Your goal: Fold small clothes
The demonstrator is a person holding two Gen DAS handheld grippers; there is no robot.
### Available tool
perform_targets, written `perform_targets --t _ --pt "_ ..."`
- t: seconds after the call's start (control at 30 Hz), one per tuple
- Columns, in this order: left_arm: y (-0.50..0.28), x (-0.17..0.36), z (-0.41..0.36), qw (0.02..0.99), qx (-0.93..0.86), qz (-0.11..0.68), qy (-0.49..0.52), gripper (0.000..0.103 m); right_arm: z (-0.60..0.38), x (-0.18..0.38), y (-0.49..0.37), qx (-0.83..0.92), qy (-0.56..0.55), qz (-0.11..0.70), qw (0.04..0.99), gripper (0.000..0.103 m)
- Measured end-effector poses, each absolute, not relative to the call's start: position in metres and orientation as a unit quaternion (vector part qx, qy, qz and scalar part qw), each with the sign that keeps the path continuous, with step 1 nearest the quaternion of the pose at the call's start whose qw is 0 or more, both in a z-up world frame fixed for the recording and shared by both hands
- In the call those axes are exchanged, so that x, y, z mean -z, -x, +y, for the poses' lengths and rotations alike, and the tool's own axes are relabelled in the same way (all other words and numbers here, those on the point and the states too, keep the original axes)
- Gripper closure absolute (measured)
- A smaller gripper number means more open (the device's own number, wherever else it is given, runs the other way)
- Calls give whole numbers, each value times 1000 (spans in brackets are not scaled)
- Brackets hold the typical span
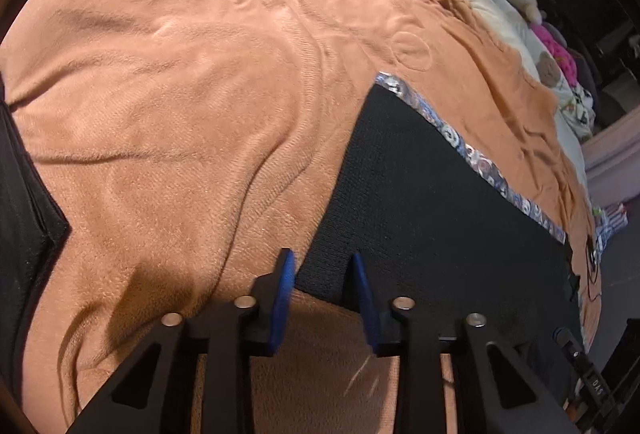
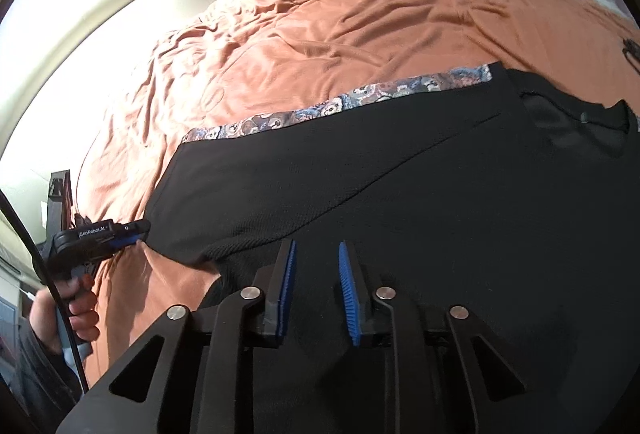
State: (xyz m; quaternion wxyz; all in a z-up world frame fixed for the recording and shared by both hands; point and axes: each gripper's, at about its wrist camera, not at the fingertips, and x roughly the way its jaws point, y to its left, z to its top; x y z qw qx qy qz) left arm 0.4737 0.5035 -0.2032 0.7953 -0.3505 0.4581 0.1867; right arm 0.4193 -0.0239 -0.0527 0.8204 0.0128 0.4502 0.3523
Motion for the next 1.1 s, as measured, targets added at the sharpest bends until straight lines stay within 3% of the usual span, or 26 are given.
perform_targets --t 0.1,0.17,0.73,0.9,1.0,1.03,1.07,1.1 --pt "-473 201 507 794 -182 457 357 90 -20 57 -425 -360 -29 462 810 91" --pt "-473 195 507 797 -180 451 360 91 -16 60 -429 -366 -38 469 803 93" --pt "-509 90 481 852 -141 387 323 92 41 112 -457 -391 -85 543 738 97" --pt "-519 68 457 863 -116 381 311 92 29 98 -464 -399 -98 548 728 97" --pt "-527 57 440 868 -102 379 304 92 10 86 -465 -390 -88 534 745 87" --pt "-530 54 433 870 -97 378 302 92 5 83 -464 -388 -89 530 749 74" --pt "-533 51 426 871 -91 377 300 92 -4 79 -464 -383 -90 524 756 54" --pt "-536 48 418 873 -86 377 297 92 -10 77 -464 -379 -90 519 761 43"
